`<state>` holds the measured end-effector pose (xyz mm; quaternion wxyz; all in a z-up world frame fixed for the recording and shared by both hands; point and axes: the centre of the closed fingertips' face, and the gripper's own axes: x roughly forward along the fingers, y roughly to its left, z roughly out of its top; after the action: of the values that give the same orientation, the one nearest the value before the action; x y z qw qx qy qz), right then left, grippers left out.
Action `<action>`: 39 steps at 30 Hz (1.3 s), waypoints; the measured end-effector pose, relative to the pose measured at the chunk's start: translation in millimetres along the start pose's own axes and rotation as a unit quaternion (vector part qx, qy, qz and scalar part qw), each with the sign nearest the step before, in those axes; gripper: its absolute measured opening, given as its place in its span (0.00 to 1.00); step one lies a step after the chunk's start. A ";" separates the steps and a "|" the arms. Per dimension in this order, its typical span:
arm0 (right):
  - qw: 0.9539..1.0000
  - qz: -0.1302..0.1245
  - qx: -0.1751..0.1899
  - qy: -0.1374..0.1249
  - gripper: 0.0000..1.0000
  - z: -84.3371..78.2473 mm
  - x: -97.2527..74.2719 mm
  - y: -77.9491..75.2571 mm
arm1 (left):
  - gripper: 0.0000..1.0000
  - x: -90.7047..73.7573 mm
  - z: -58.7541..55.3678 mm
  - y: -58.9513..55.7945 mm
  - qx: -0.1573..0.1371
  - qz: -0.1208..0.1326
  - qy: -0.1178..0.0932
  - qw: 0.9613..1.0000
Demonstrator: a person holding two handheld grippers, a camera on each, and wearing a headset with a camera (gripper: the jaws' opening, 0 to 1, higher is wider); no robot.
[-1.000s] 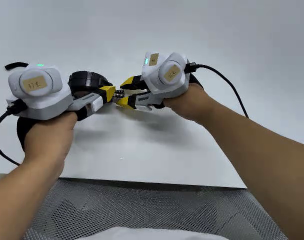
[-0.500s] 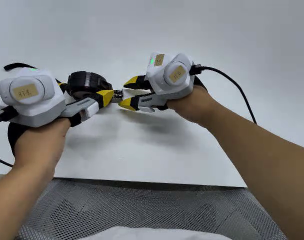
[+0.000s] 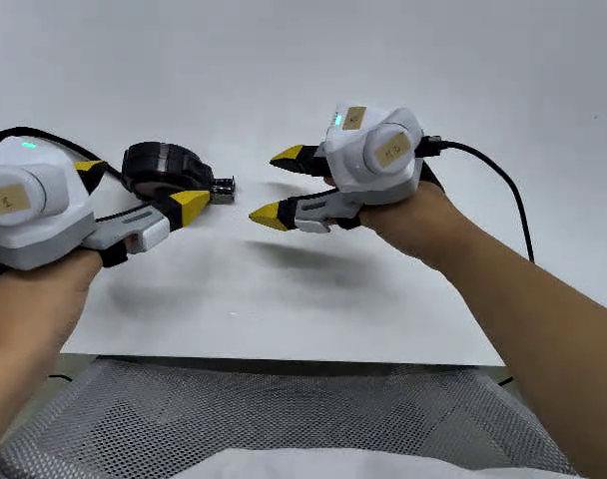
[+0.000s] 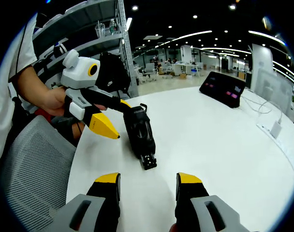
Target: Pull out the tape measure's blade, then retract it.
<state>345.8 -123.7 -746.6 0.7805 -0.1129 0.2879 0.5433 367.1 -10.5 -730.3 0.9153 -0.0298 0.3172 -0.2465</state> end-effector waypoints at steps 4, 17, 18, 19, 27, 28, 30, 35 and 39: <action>0.999 -0.021 -0.017 0.019 0.48 -6.8 -12.5 -5.2 | 0.76 -5.7 -2.0 -1.8 0.012 -0.011 0.002 1.000; 0.998 -0.058 0.001 0.003 0.59 -8.2 -54.4 1.0 | 0.80 -20.1 -5.7 -7.5 0.042 -0.042 0.008 0.998; 0.998 -0.061 0.001 0.005 0.60 -10.2 -58.2 1.9 | 0.80 -21.8 -5.6 -7.8 0.046 -0.045 0.007 0.998; 0.998 -0.066 0.001 0.005 0.61 -11.4 -61.3 1.8 | 0.81 -23.0 -5.9 -7.8 0.047 -0.046 0.008 0.998; 0.995 -0.092 0.025 0.000 0.65 -25.9 -89.7 6.0 | 0.81 -34.9 -10.1 -1.1 0.062 -0.052 0.015 0.997; 0.995 -0.092 0.028 0.001 0.66 -29.3 -92.8 7.4 | 0.81 -37.1 -11.0 -0.5 0.063 -0.053 0.015 0.996; 0.995 -0.094 0.032 0.004 0.67 -34.4 -97.1 9.6 | 0.81 -39.4 -13.4 0.8 0.069 -0.053 0.020 0.996; 0.993 -0.107 0.042 0.007 0.69 -43.7 -110.5 11.5 | 0.81 -46.4 -17.7 3.1 0.077 -0.057 0.027 0.995; 0.992 -0.115 0.046 0.007 0.70 -45.8 -121.7 14.0 | 0.82 -53.1 -21.4 2.8 0.088 -0.063 0.035 0.994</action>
<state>288.4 -236.0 -712.1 0.8399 -0.1131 0.3037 0.4355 319.6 19.0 -718.0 0.8855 0.0398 0.3232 -0.3315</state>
